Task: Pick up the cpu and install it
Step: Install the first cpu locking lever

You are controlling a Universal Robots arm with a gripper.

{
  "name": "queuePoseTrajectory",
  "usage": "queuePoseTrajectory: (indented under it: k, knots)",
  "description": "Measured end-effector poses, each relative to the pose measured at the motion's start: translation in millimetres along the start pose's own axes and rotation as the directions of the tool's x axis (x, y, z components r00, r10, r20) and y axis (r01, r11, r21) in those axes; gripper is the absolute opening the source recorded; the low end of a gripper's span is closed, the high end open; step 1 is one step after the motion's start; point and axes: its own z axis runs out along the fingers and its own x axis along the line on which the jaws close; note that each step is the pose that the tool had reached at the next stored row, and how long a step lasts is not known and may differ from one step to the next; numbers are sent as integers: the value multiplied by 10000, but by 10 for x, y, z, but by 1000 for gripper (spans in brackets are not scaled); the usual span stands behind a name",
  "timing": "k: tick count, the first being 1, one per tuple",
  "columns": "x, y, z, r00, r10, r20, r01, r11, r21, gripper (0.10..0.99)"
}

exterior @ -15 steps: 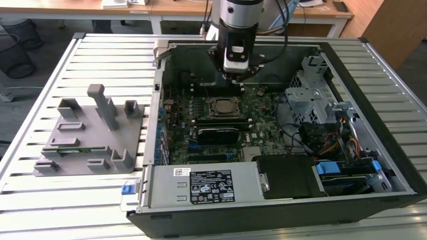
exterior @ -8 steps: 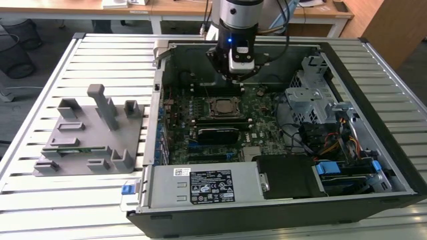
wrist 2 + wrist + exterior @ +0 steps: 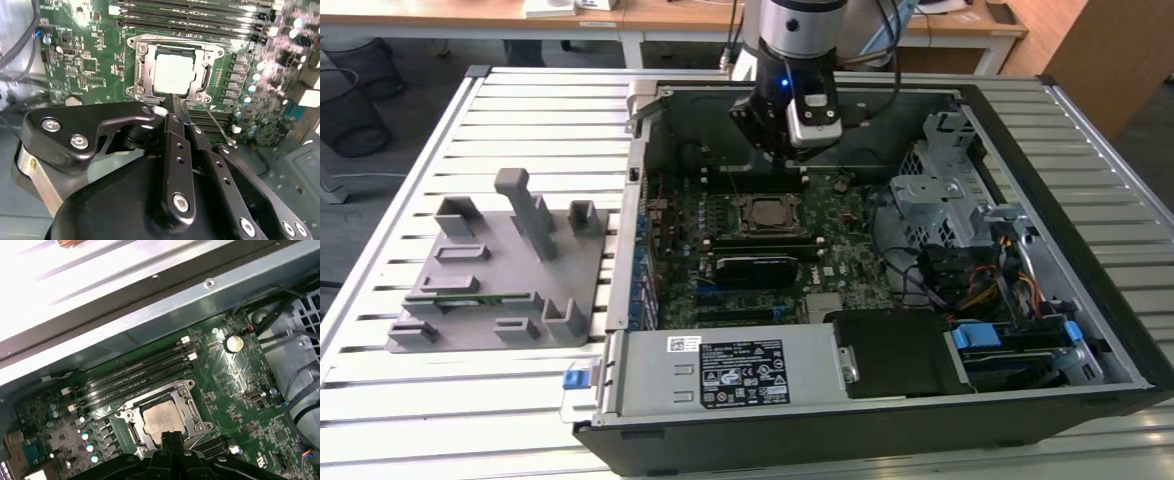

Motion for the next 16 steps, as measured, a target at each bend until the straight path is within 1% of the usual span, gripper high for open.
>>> queuePoseTrajectory:
  k: [2,4,6,8,10,12,16]
  knots:
    - [0,0,1,9993,-364,-10,364,9993,3,106]
    - [0,0,3,9974,-724,-21,724,9974,5,106]
    - [0,0,3,9941,-1082,-31,1082,9941,7,106]
    - [0,0,4,9894,-1448,-42,1448,9895,8,106]
    - [0,0,5,9837,-1800,-53,1800,9837,10,106]
    - [0,0,6,9765,-2152,-65,2152,9766,10,106]
    - [0,0,8,9582,-2858,-86,2858,9583,11,106]
